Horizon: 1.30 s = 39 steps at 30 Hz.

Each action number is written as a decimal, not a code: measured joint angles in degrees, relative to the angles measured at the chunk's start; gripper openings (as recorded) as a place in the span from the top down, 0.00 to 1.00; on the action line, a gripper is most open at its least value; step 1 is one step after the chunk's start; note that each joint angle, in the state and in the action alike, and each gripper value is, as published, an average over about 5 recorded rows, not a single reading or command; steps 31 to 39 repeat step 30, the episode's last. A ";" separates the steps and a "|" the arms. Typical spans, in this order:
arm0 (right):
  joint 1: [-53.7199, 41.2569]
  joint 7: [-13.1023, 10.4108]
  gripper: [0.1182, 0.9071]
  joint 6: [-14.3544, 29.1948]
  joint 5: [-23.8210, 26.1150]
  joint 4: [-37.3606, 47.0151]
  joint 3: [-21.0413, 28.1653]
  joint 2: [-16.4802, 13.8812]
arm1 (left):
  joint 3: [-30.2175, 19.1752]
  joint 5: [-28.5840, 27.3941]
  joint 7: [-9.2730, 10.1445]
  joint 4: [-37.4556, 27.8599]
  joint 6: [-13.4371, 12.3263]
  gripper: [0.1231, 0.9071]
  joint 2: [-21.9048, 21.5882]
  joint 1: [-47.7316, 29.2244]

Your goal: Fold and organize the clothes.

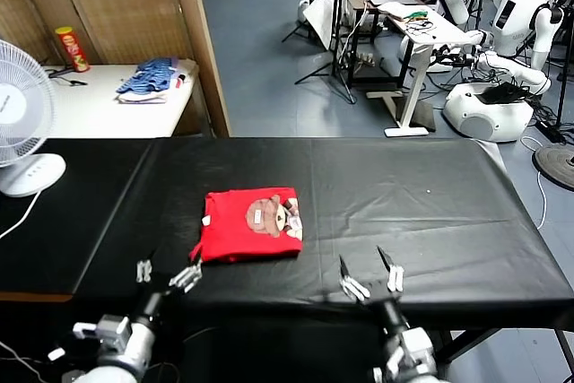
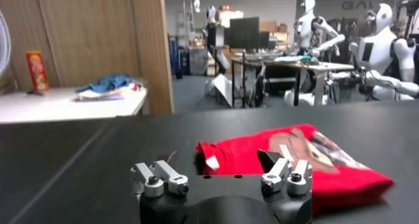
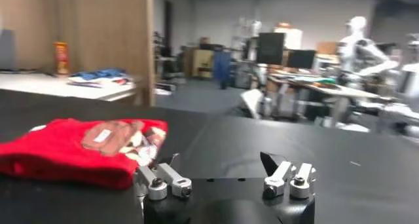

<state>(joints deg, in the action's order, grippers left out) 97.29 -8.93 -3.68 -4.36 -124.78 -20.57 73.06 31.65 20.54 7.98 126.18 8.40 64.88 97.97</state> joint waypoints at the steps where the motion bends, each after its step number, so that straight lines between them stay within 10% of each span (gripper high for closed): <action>1: 2.28 -0.83 0.14 0.17 0.23 -1.34 -0.48 0.10 | 0.02 -0.01 0.23 0.36 -0.03 0.14 -0.02 1.00; 10: 18.53 -8.10 0.14 -2.81 -0.18 -10.37 -2.59 0.08 | 1.34 2.25 3.72 3.31 2.70 0.14 0.10 9.28; 39: 24.76 -8.61 0.14 -6.29 -2.62 -14.47 -3.98 -0.98 | 7.14 5.98 2.72 5.67 6.21 0.14 -1.16 15.68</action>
